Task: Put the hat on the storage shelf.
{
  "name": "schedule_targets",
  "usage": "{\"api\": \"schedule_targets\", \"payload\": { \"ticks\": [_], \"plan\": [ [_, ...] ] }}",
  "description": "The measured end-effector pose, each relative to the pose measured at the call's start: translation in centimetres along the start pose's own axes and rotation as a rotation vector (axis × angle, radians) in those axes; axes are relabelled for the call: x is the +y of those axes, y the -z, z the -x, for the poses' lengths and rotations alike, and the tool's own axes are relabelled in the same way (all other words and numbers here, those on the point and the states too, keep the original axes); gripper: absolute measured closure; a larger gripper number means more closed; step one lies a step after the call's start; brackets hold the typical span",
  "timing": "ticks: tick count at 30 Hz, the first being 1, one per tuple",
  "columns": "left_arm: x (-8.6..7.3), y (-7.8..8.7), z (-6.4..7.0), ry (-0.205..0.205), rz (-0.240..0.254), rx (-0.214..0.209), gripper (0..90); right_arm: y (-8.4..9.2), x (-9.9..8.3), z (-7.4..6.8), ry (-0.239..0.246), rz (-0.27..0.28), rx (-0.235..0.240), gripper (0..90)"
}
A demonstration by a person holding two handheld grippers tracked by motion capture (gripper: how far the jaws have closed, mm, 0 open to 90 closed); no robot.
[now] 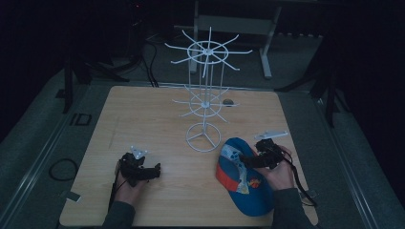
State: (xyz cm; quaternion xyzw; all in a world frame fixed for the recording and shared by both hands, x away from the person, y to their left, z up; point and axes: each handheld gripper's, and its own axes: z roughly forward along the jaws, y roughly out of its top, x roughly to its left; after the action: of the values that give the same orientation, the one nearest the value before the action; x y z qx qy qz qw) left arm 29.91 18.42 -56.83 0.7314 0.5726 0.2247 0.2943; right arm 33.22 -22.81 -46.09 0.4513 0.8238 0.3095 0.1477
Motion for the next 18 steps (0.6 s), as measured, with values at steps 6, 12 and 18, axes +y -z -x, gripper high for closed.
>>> {"api": "schedule_targets", "payload": {
  "ticks": [6, 12, 18],
  "plan": [
    [0.0, 0.0, 0.0, 0.001, -0.001, 0.0, 2.6, -1.2, 0.7, -0.4, 0.006, -0.012, 0.018, 16.2],
    [0.0, 0.0, 0.0, 0.001, 0.001, -0.002, 2.6, -2.2, 1.3, -0.4, 0.004, -0.025, 0.035, 14.8],
    [0.0, 0.0, 0.0, -0.003, -0.001, -0.002, 2.6, -3.3, 1.5, -0.1, 0.017, -0.054, 0.033, 14.0]
  ]
}}
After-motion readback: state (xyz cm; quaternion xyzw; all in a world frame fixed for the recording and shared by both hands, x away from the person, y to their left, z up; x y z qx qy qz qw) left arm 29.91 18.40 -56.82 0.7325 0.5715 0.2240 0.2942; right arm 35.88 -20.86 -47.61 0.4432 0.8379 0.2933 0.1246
